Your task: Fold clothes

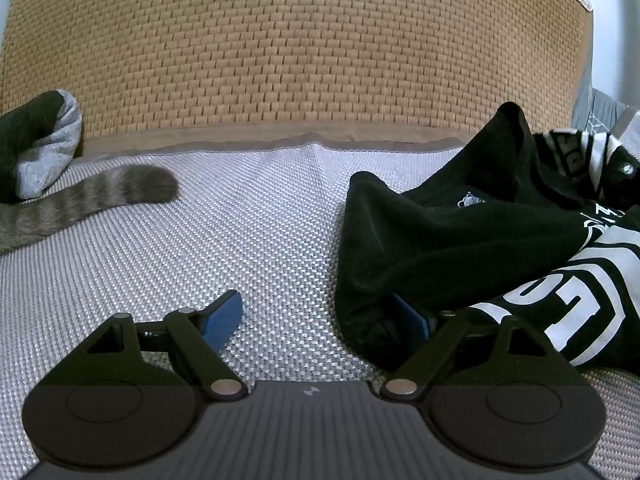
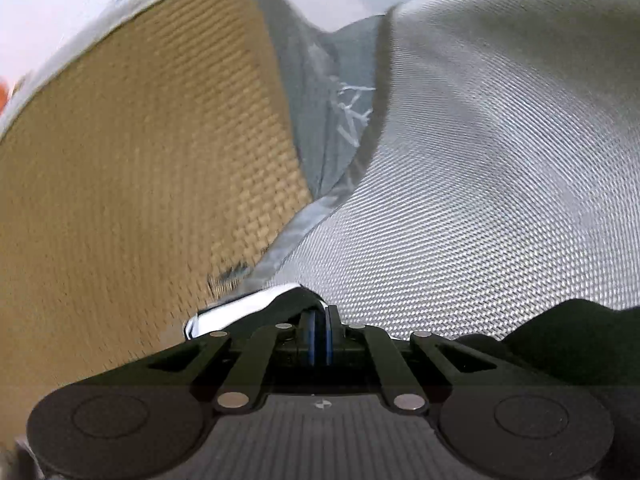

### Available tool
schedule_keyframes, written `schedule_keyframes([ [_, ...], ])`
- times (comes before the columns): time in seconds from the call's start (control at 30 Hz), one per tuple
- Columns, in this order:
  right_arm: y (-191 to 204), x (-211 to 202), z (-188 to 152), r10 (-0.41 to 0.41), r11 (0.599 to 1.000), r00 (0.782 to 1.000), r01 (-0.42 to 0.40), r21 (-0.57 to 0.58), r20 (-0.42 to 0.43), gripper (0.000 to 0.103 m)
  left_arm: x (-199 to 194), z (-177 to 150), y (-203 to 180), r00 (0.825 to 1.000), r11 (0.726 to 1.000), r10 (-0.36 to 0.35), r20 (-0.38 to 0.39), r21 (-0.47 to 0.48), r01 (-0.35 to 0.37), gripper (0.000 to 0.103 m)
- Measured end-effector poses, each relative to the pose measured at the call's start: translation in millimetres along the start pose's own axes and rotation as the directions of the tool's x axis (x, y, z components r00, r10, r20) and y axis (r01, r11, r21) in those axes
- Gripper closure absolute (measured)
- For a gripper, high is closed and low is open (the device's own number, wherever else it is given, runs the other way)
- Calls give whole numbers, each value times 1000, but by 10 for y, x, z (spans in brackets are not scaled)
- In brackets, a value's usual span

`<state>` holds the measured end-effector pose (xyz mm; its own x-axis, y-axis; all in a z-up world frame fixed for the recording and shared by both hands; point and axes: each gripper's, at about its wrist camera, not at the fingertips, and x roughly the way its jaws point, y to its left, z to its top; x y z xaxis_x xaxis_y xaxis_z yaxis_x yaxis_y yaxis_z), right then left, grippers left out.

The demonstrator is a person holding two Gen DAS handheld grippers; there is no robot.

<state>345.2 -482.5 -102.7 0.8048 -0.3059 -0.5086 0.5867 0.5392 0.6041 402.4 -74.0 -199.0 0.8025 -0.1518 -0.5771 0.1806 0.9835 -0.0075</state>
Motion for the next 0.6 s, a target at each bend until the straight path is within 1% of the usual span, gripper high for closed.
schedule_keyframes([
  [0.13,-70,-42,1,-10,999,1000,9,50,24,97,96,124,-11,999,1000,18,-43,26,-17,4],
  [0.27,-144,-61,38,-23,995,998,18,98,53,97,203,236,-83,996,997,62,-62,48,-59,3],
  [0.37,-217,-121,65,-39,990,995,26,141,88,97,245,297,-142,995,996,75,-58,57,-72,9],
  [0.4,-232,-119,70,-42,988,995,28,151,88,97,260,324,-173,996,995,74,-55,65,-71,17],
  [0.43,-242,-114,74,-42,987,995,28,159,86,97,276,356,-217,996,994,71,-52,81,-67,29],
  [0.47,-249,-109,79,-43,986,996,28,166,83,97,300,397,-266,996,993,68,-52,104,-63,35],
  [0.53,-239,-124,79,-45,985,995,29,170,87,97,365,492,-365,996,987,62,-63,154,-52,58],
  [0.57,-234,-130,82,-45,985,995,29,171,91,97,402,539,-417,996,983,52,-73,178,-39,63],
  [0.6,-231,-131,82,-46,984,995,29,173,90,97,433,573,-466,996,979,42,-83,201,-25,70],
])
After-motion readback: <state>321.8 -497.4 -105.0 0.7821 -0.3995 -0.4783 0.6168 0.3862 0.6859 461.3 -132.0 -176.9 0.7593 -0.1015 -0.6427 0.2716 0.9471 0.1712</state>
